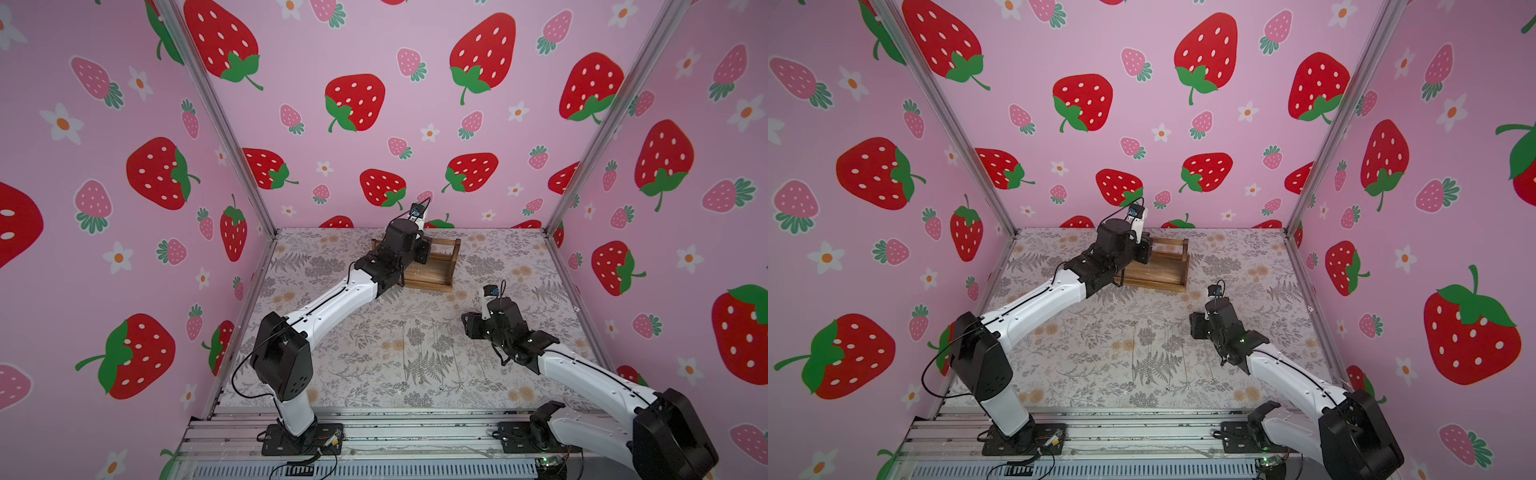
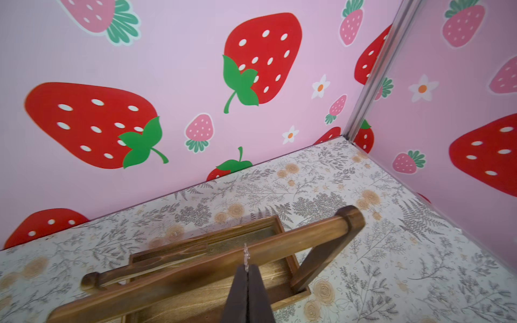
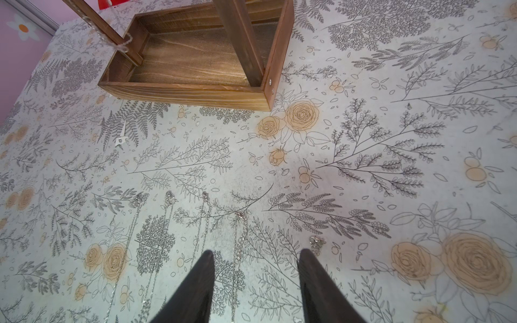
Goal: Take the necklace off the jewelry display stand
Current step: Take off the necklace from the stand.
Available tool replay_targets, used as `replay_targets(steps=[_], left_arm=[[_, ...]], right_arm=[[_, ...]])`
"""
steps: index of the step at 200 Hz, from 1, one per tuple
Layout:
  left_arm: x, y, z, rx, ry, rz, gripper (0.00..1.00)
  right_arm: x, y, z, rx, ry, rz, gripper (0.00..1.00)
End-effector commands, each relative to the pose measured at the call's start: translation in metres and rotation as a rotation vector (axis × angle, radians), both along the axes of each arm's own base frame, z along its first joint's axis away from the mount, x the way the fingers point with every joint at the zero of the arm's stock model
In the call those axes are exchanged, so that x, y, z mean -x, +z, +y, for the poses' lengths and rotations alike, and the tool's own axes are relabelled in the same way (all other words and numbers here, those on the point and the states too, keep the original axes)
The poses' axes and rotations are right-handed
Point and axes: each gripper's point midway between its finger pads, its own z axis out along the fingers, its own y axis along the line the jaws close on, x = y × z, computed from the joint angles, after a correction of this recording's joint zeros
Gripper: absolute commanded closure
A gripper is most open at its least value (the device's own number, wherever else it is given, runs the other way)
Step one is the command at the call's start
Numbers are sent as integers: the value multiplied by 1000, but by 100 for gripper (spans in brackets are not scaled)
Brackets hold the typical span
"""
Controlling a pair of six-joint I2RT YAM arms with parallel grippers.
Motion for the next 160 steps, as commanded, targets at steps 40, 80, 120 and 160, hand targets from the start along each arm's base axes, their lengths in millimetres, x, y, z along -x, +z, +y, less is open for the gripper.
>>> replay_targets(steps=[40, 80, 120, 160], left_arm=[[-20, -20, 99, -179, 280, 30, 100], [-17, -25, 131, -207, 349, 50, 100], [4, -13, 144, -201, 358, 62, 100], [47, 3, 158, -191, 376, 59, 100]], right_arm=[[0, 4, 2, -19, 7, 0, 50], [0, 4, 4, -30, 13, 4, 50], [0, 2, 7, -36, 19, 11, 50], [0, 1, 7, -39, 20, 15, 50]])
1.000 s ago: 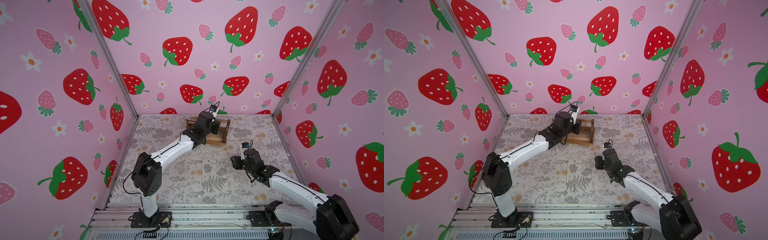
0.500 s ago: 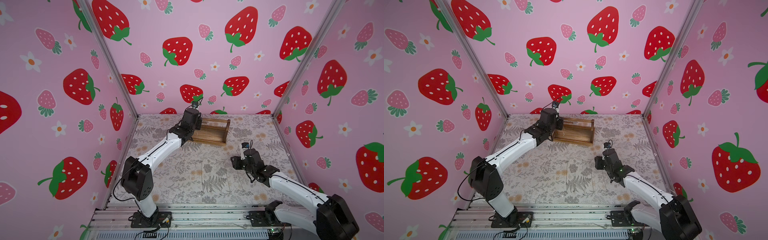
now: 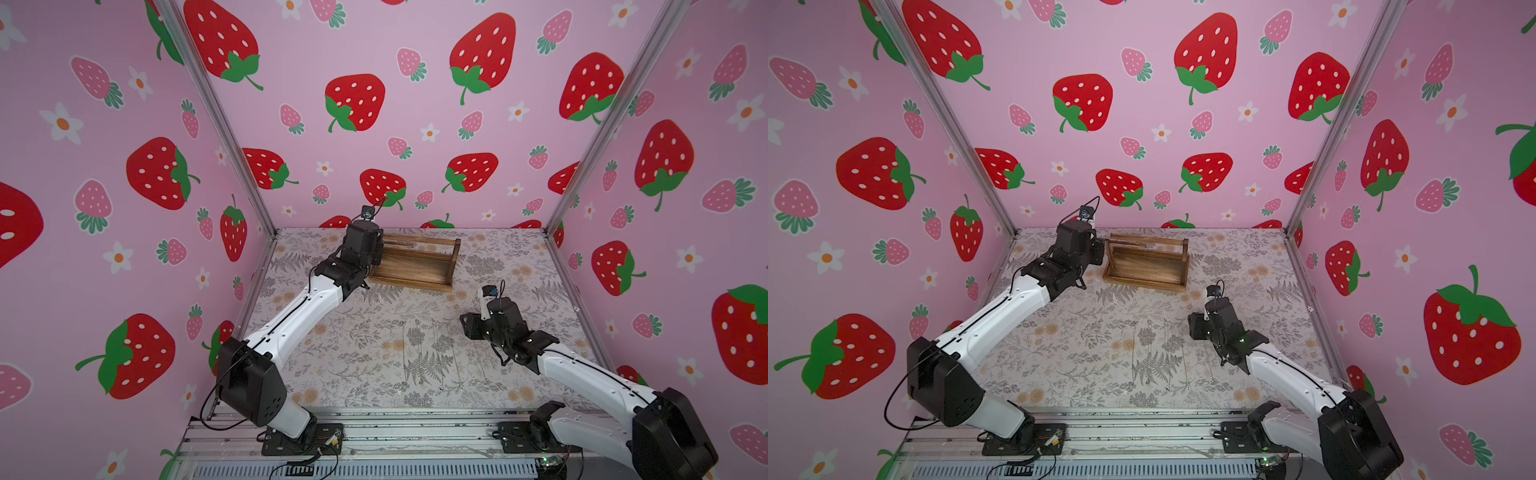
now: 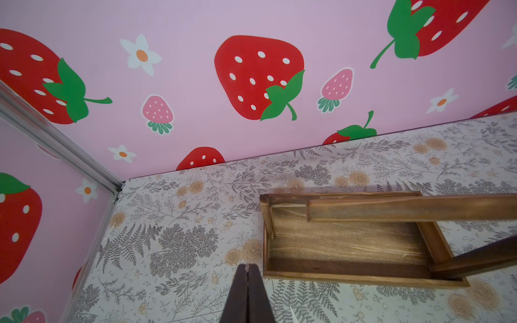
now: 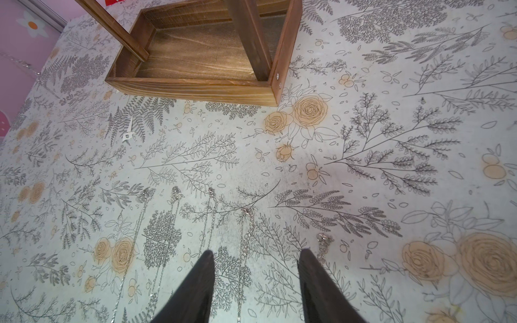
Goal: Take the necklace off the jewelry display stand
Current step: Take off the necklace from the stand, then place the necklace at the center of the board.
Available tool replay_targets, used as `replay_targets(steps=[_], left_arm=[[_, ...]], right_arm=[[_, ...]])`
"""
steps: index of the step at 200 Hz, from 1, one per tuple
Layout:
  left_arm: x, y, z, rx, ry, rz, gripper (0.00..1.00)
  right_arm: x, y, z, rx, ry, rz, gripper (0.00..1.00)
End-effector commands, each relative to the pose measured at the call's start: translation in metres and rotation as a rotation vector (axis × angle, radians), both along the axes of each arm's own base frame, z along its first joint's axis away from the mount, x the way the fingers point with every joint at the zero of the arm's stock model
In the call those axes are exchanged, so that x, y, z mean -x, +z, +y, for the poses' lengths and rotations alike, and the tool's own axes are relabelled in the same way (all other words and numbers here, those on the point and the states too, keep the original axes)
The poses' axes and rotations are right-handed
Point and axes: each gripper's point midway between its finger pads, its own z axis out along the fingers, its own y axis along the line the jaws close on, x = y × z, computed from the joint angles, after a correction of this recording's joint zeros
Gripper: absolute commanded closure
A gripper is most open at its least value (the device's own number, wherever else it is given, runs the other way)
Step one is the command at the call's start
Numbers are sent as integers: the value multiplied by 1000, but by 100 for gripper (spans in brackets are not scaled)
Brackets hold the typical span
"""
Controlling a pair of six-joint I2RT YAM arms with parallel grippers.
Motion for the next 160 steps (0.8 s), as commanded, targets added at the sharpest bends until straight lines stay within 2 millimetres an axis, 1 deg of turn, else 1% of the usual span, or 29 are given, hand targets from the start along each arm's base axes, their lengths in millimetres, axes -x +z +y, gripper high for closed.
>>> replay_targets(steps=[1, 16, 29, 70, 104, 135, 160], left_arm=[[28, 7, 9, -5, 24, 9, 100], [47, 12, 10, 31, 9, 16, 100], [64, 10, 6, 85, -32, 40, 100], [126, 3, -19, 255, -238, 126, 100], [173, 0, -22, 347, -338, 189, 100], [208, -17, -23, 387, -398, 258, 100], [228, -35, -26, 414, -424, 303, 100]], right_arm=[[-2, 3, 2, -18, 1, -1, 50], [-2, 4, 3, -21, 3, -1, 50], [-2, 3, 3, -23, 3, 0, 50], [-2, 3, 2, -17, 2, -1, 50], [-3, 2, 3, -13, 3, 2, 50], [-3, 2, 1, -7, 1, 0, 50], [-3, 2, -1, 2, -5, -3, 50]])
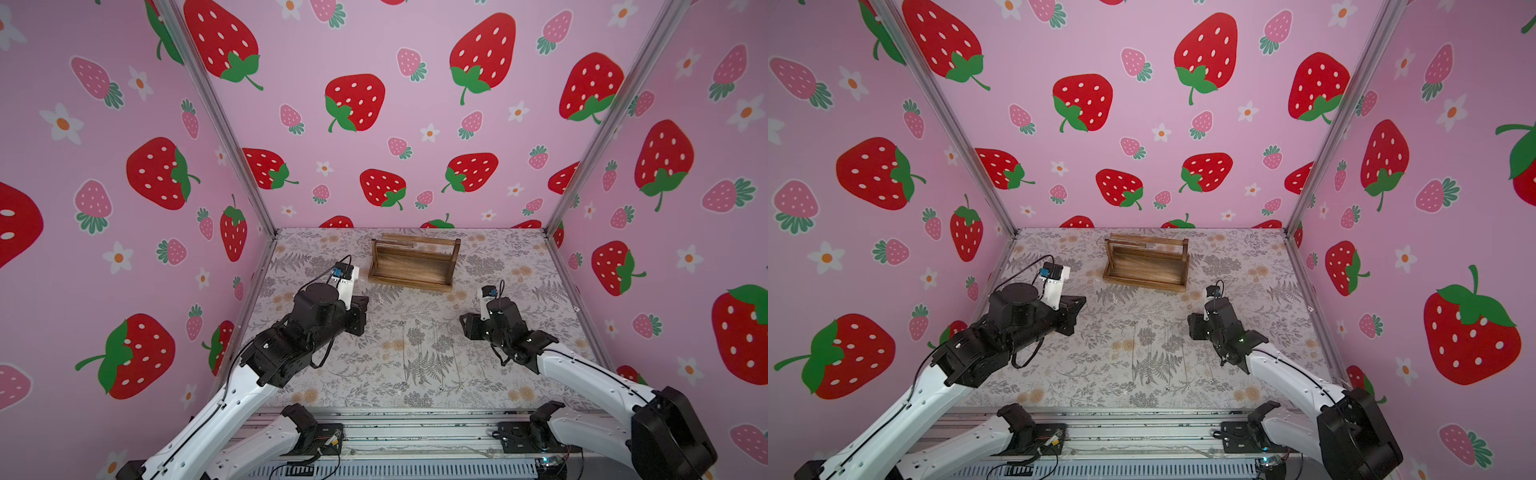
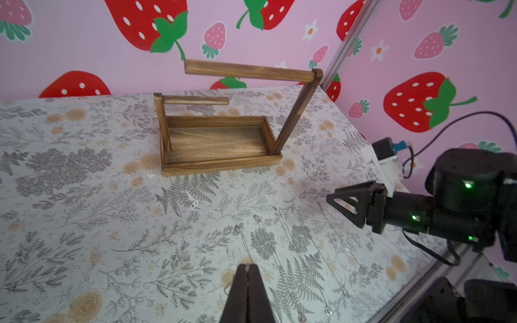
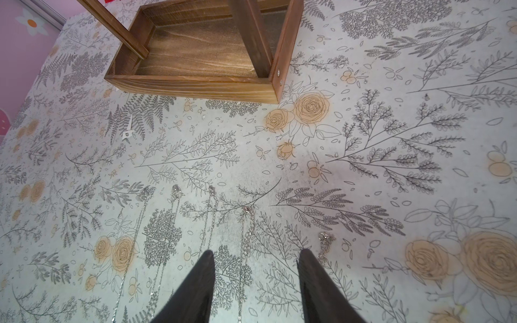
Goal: Take the necklace off the jewelry display stand
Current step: Place the necklace at the center of the board.
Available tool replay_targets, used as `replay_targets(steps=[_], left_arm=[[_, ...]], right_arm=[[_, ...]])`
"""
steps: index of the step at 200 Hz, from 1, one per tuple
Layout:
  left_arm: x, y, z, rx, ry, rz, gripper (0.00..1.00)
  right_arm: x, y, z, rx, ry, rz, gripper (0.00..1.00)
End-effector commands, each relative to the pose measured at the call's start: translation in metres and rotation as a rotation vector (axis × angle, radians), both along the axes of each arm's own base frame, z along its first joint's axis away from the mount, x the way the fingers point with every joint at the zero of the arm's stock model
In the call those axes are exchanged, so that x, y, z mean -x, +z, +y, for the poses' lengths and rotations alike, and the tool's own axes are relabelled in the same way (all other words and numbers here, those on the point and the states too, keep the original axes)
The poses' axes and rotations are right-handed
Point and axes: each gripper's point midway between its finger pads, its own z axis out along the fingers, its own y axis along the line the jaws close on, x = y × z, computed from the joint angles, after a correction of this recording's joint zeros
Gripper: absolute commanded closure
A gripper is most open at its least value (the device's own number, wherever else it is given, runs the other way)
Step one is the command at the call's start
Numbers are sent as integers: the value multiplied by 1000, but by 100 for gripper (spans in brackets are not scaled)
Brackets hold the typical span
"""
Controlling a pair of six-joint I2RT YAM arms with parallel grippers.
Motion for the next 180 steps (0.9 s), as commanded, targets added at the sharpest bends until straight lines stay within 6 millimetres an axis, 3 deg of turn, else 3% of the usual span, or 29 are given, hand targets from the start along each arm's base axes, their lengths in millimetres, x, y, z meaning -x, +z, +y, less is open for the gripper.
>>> replay_targets(steps=[1, 66, 180], left_arm=[[25, -28, -5, 19, -52, 108, 100], [59, -49, -21, 100, -159, 171, 100], [79, -80, -20, 113, -161, 241, 100]], right_arm=[[-3, 4, -1, 3, -7, -11, 50], [-4, 2, -4, 22, -11, -9, 50], [-4, -1, -4, 30, -8, -2, 50]])
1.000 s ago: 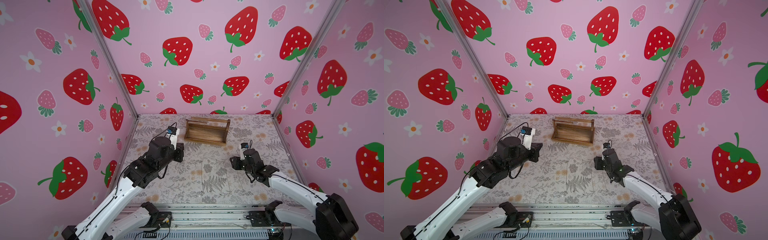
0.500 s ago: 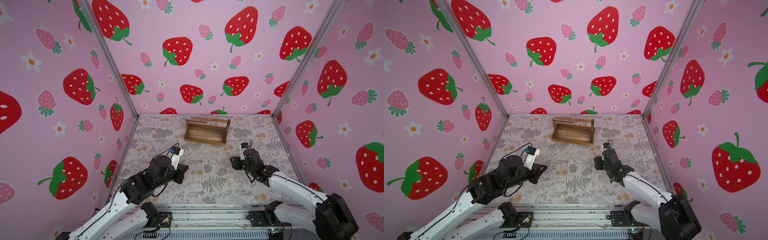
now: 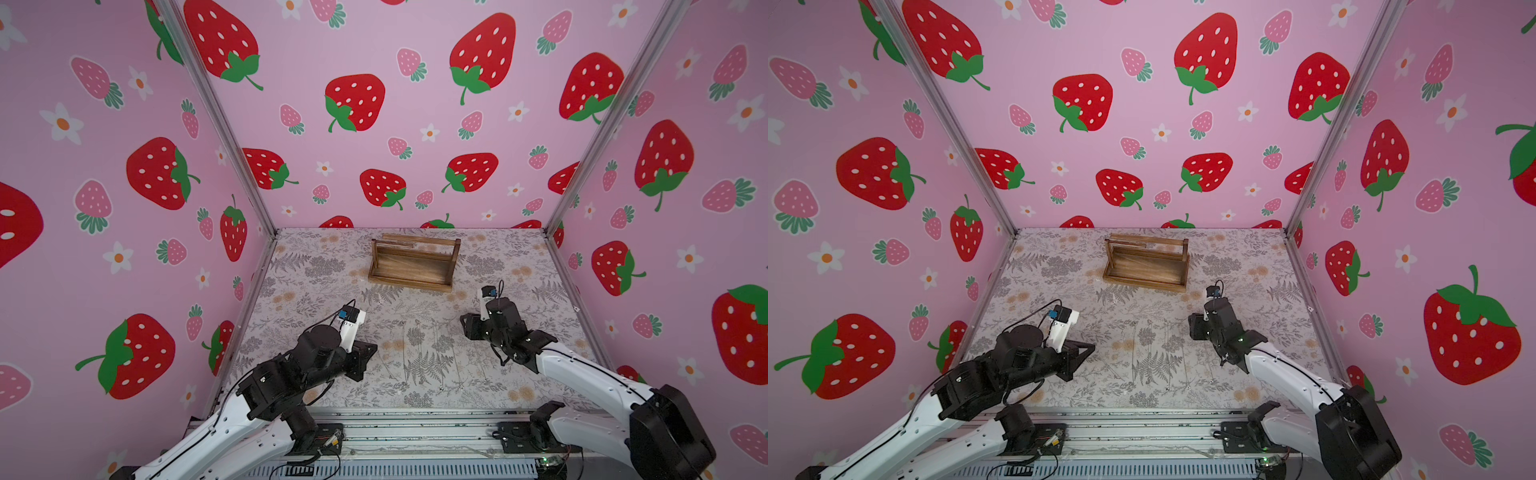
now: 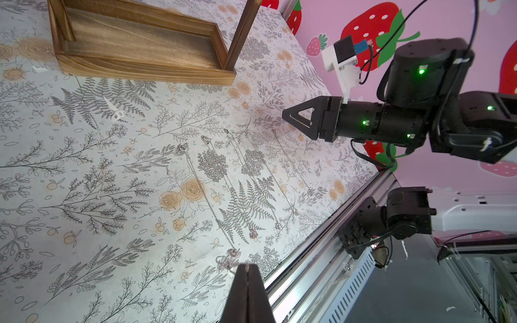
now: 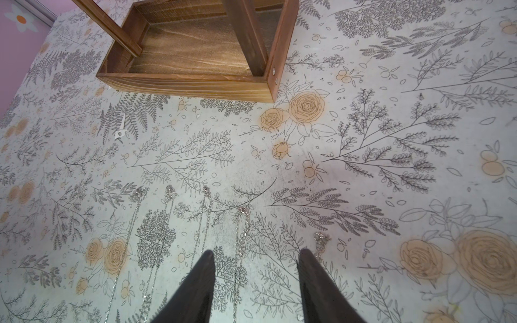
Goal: Take the necklace off the jewelry display stand
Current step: Place the necklace at the center of the board.
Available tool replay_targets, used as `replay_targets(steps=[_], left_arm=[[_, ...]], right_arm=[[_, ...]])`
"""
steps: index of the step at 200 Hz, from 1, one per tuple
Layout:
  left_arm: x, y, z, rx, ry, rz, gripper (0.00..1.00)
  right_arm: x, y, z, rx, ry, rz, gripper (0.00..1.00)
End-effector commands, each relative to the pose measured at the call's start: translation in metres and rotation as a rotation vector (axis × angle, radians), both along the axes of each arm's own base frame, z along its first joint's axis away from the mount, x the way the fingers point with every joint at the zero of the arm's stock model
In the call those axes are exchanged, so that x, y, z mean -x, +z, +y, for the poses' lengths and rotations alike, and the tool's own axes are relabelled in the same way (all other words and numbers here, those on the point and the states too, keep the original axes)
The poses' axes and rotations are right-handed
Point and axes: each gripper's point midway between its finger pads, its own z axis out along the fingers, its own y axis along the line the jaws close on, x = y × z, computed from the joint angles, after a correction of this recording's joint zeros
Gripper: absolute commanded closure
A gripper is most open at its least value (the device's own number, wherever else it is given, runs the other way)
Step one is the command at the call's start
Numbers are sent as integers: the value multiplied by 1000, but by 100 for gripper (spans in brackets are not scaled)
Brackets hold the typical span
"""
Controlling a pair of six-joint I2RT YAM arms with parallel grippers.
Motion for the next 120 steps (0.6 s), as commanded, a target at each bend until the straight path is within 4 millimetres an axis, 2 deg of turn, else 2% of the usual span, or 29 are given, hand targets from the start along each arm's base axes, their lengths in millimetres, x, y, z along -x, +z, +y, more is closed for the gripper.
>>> replay_targets(steps=[1, 120], left_arm=[[3, -8, -2, 1, -3, 23, 100], [16, -18, -7, 16, -23, 50, 100]], right_arm=[[-3, 2, -1, 13, -1, -5, 50], [-4, -2, -1, 19, 0, 5, 51]])
